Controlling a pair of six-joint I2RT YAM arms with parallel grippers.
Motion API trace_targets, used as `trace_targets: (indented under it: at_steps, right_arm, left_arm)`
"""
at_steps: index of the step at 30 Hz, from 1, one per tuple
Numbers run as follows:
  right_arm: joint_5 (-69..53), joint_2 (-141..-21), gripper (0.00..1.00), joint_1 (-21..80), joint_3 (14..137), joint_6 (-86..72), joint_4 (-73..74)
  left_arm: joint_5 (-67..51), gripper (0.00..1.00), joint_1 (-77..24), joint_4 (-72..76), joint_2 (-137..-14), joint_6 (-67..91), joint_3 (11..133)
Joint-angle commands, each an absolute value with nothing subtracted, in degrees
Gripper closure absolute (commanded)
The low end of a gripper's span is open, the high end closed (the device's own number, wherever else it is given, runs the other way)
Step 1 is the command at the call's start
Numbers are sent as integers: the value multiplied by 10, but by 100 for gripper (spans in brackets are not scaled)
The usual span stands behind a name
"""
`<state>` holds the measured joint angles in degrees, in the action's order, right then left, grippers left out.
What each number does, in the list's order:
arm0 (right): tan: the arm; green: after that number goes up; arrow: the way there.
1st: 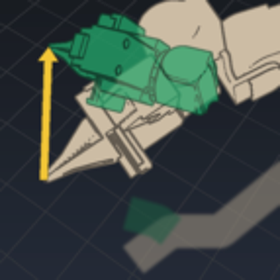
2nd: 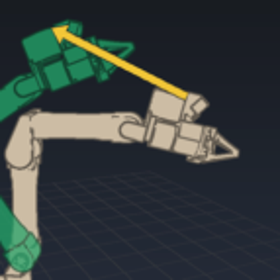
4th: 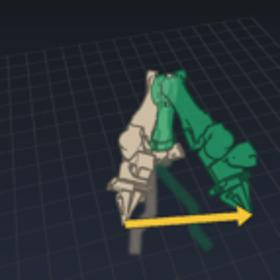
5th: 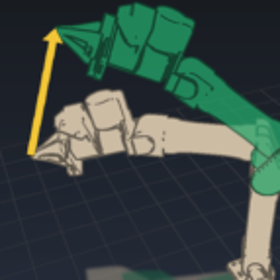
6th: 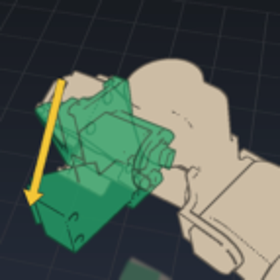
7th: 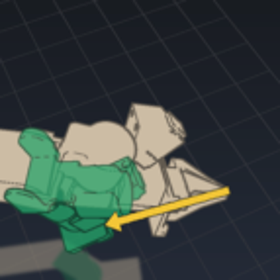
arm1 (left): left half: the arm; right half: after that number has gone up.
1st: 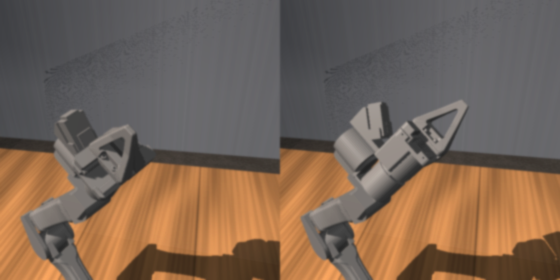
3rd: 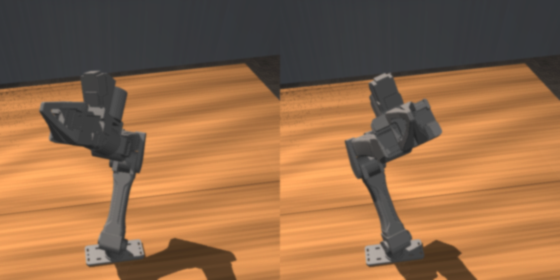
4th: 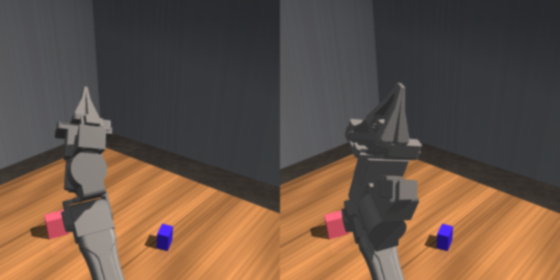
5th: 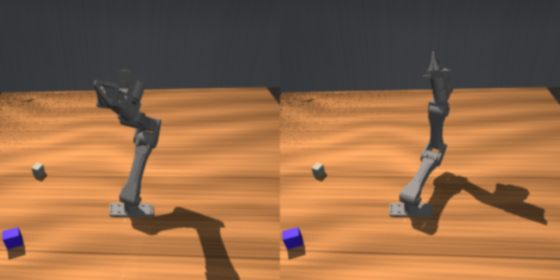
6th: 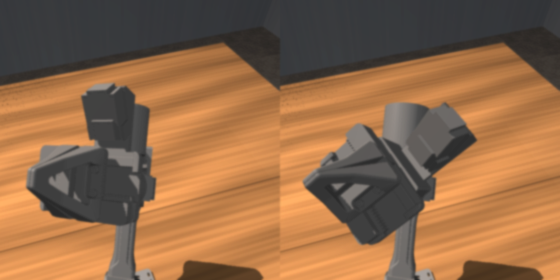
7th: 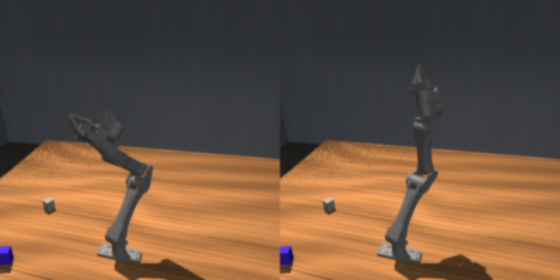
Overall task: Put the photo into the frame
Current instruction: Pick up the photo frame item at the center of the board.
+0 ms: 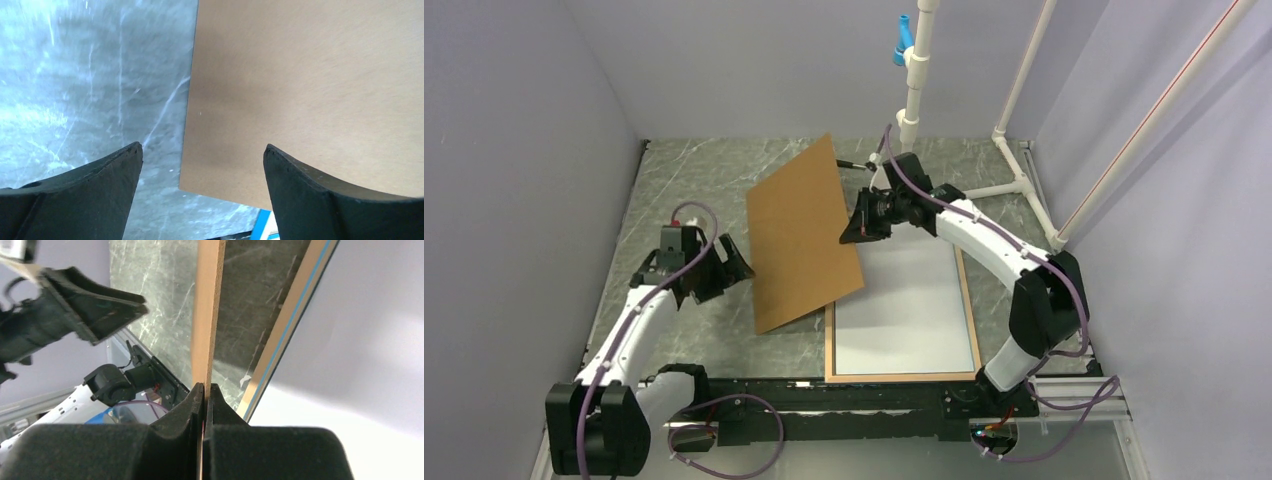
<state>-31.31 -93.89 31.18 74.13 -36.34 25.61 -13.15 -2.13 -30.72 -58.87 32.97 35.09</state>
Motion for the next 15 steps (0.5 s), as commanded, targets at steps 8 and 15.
trace_targets:
  at_steps: [8,15]
  right_arm:
    - [-148,-911,100,350,946,-270,505]
    - [-37,-975,100,416,1090,-260,629]
  left_arm:
    - [-201,1,-23,-390,-541,318,569]
    - [-226,1,-27,-405,-534,330,599]
